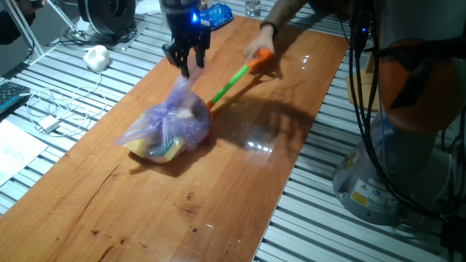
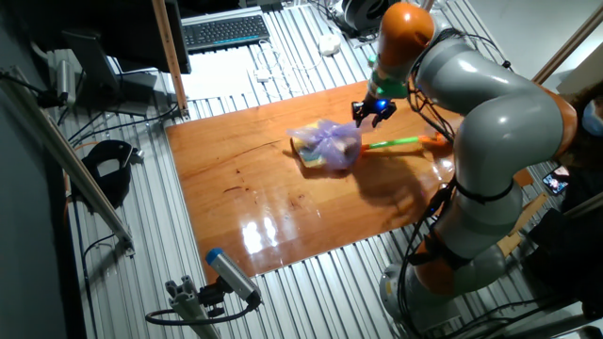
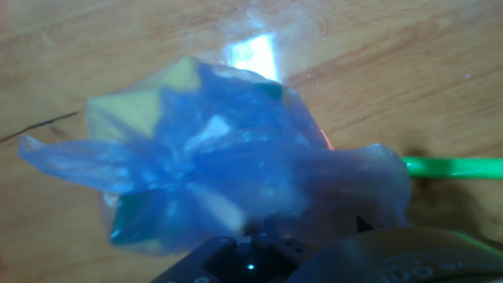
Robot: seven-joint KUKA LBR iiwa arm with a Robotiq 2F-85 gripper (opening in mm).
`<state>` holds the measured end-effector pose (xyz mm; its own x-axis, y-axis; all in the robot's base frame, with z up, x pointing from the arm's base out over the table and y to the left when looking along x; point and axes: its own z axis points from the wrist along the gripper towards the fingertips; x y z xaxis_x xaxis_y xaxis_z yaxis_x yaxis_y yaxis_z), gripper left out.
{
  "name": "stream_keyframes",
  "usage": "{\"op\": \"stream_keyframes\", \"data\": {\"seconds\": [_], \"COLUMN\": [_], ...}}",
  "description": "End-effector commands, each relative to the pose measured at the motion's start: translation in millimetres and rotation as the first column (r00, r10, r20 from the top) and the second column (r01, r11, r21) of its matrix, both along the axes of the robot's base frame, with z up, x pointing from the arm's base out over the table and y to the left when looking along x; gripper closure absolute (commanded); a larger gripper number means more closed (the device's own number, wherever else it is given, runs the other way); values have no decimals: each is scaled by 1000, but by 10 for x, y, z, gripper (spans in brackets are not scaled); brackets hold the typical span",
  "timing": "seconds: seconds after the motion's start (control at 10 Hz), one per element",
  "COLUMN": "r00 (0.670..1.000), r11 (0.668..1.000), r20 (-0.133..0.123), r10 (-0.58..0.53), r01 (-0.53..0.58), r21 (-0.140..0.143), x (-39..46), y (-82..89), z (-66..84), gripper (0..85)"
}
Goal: Pick up a bag of things
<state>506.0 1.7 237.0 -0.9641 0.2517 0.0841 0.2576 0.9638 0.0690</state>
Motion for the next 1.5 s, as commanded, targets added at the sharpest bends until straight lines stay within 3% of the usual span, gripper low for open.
{"op": "stream_keyframes", "data": {"seconds": [0.0,0.4,1.0,1.2,1.4], "r00": [1000,997,999,998,995], "r11": [1000,997,998,997,995], "r20": [4,9,6,19,23], "r10": [-18,-77,-47,-65,-97], "r01": [18,77,47,64,96], "r21": [1,23,35,36,31], "x": [19,138,495,494,389], "y": [55,192,-52,3,197], "z": [18,-27,-139,-179,-204], "gripper": [340,340,340,340,340]}}
